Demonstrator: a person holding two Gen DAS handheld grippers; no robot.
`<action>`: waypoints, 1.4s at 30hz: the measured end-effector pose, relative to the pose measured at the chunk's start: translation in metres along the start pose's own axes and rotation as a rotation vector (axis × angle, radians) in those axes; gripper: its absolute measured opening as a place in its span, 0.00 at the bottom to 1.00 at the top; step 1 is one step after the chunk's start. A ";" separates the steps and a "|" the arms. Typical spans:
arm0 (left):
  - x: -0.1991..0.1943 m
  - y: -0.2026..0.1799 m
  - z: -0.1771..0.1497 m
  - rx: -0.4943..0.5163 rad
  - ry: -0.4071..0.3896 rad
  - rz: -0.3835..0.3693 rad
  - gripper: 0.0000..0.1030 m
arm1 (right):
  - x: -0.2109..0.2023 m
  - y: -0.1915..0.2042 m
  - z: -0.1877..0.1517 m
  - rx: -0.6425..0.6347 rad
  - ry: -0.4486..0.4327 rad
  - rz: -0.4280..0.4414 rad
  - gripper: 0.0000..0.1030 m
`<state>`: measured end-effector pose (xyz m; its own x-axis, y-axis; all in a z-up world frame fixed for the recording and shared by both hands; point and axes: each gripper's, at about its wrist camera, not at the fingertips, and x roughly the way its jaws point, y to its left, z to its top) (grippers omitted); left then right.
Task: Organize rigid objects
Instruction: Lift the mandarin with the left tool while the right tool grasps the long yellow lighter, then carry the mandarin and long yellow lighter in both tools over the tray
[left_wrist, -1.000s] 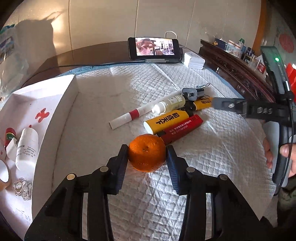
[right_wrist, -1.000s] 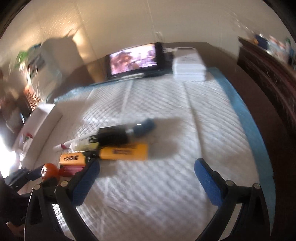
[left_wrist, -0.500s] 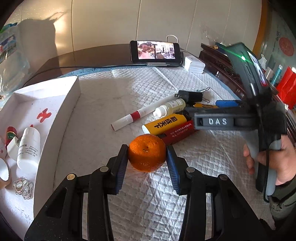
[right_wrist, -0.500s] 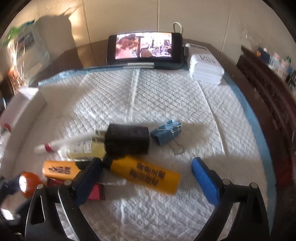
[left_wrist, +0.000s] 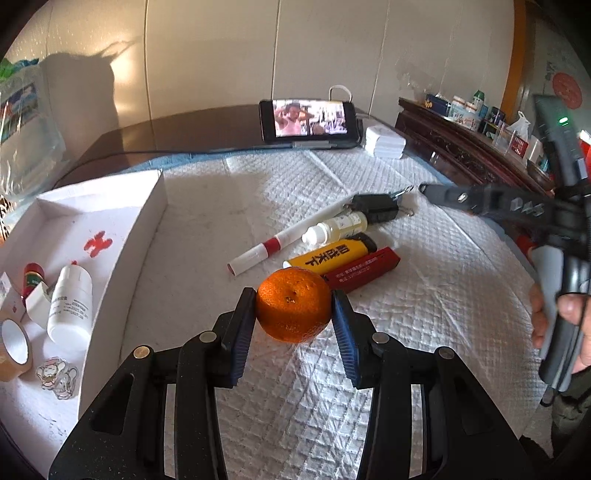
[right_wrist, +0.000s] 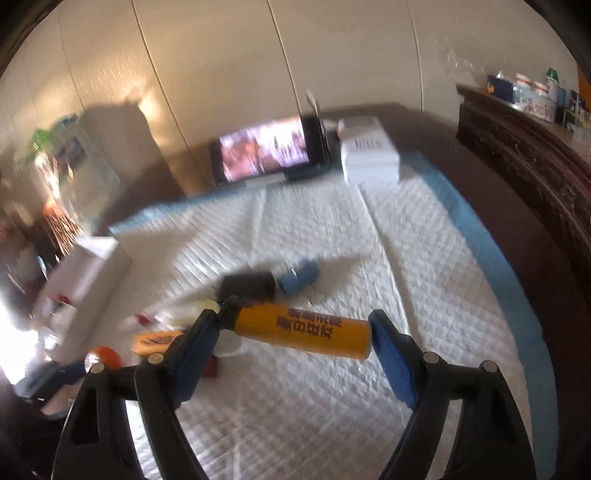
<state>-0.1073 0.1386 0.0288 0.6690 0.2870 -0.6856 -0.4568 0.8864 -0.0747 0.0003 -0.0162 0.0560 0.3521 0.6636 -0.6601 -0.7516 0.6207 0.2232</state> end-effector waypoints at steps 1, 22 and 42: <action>-0.003 -0.001 0.000 0.003 -0.023 0.006 0.39 | -0.010 0.003 0.000 -0.006 -0.030 0.007 0.80; -0.137 0.019 0.007 -0.051 -0.435 0.174 0.40 | -0.078 0.057 -0.012 -0.118 -0.313 0.136 0.80; -0.164 0.075 -0.016 -0.174 -0.455 0.273 0.40 | -0.080 0.095 -0.016 -0.178 -0.280 0.191 0.80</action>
<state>-0.2605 0.1523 0.1244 0.6811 0.6598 -0.3175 -0.7132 0.6960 -0.0833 -0.1080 -0.0169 0.1190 0.3167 0.8639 -0.3917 -0.8948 0.4091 0.1789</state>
